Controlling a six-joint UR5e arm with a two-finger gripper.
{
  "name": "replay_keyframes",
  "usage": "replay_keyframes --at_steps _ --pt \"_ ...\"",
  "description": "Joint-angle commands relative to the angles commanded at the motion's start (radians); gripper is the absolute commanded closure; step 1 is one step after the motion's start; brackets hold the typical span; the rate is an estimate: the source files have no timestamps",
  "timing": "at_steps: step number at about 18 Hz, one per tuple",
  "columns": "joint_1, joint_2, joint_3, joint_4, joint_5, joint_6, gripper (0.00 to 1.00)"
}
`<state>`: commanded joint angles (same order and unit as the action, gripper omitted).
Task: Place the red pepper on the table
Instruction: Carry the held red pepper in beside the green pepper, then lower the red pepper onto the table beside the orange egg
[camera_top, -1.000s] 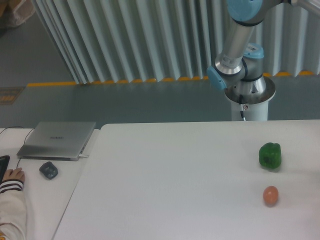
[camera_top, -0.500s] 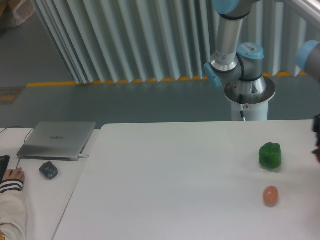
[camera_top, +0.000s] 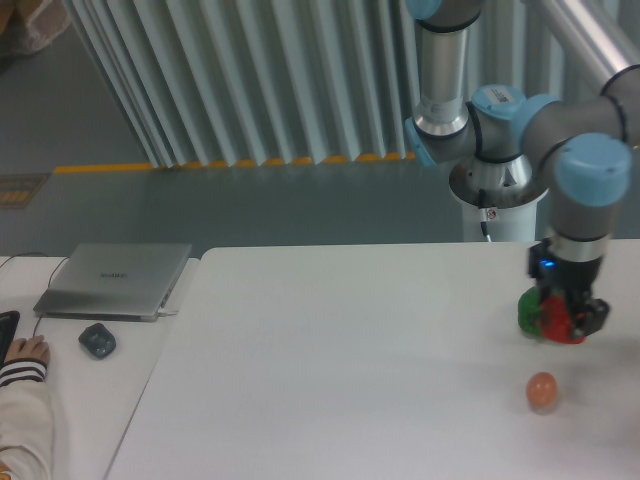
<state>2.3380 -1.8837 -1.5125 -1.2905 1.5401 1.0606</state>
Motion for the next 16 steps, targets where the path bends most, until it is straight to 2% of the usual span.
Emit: replay_keyframes --at_steps 2,4,6,9,11,16 --pt "-0.038 -0.017 -0.011 0.045 0.018 -0.065 0.56" --pt "-0.093 -0.049 -0.025 0.14 0.133 -0.166 0.56" --pt "-0.133 -0.072 -0.035 0.169 0.216 -0.188 0.61" --pt "-0.14 -0.084 -0.034 0.18 0.226 -0.229 0.64" --pt "-0.15 -0.092 -0.034 0.197 0.226 -0.24 0.58" --pt "-0.166 -0.141 -0.032 0.207 0.27 -0.246 0.58"
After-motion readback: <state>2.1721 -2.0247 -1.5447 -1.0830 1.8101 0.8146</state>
